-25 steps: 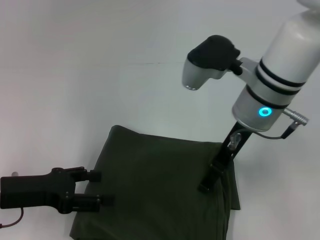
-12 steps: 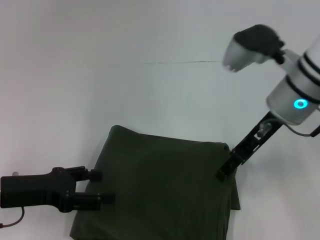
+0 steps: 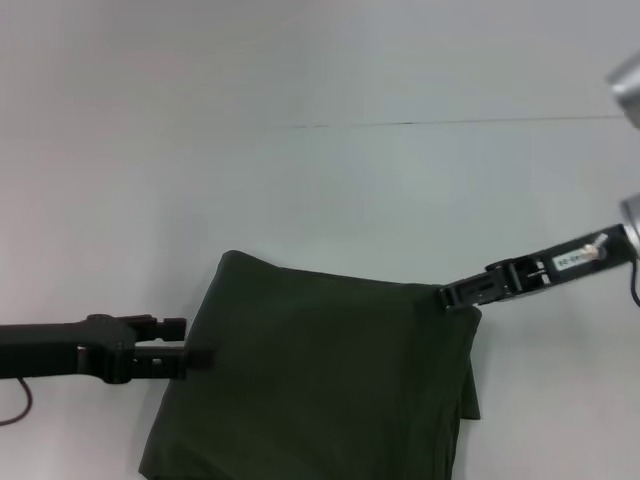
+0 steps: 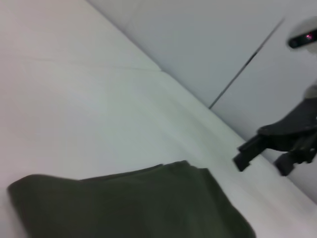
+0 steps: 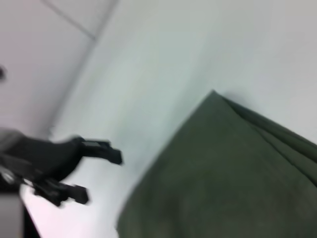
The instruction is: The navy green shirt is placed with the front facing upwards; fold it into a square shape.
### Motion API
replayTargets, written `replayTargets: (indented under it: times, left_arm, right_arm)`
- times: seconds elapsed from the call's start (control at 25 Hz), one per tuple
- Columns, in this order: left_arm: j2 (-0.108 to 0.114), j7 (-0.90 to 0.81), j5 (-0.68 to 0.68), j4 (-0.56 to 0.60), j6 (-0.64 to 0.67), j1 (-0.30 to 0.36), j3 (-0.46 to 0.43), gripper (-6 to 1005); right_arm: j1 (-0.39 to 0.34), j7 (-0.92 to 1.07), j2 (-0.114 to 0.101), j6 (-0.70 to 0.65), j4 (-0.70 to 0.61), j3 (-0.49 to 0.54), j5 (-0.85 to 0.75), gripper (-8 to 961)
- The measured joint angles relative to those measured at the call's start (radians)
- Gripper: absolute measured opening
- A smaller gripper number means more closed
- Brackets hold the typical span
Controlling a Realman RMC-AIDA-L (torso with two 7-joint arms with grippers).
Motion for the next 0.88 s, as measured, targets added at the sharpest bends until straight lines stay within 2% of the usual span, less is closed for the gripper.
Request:
replayTargets:
  times: [0.16,0.28,0.4,0.64,0.88]
  left_arm:
    - [0.026,-0.14,0.078,0.011,-0.04,-0.045,-0.002,887]
    - [0.051,-0.345,0.146,-0.003,-0.093,-0.094,-0.002,886]
    - [0.067,-0.483,0.151,-0.046,-0.133,-0.135,-0.004,886]
    - [0.063,-0.54,0.151,-0.132,-0.224,-0.202,0.047,887]
    - [0.037,-0.579,0.152,-0.164,-0.362,-0.226,0.146,886]
  right_arm:
    - [-0.075,-0.026,-0.003,0.003,0.061,0.052,0.088,838]
    - [-0.122,-0.052,-0.002,0.005,0.092,0.084,0.108,837]
    - [-0.154,-0.075,-0.001,0.009,0.109,0.1,0.109,837]
    - [-0.203,-0.105,-0.011,0.017,0.118,0.103,0.104,838]
    - [-0.224,-0.132,-0.014,0.01,0.126,0.099,0.104,838]
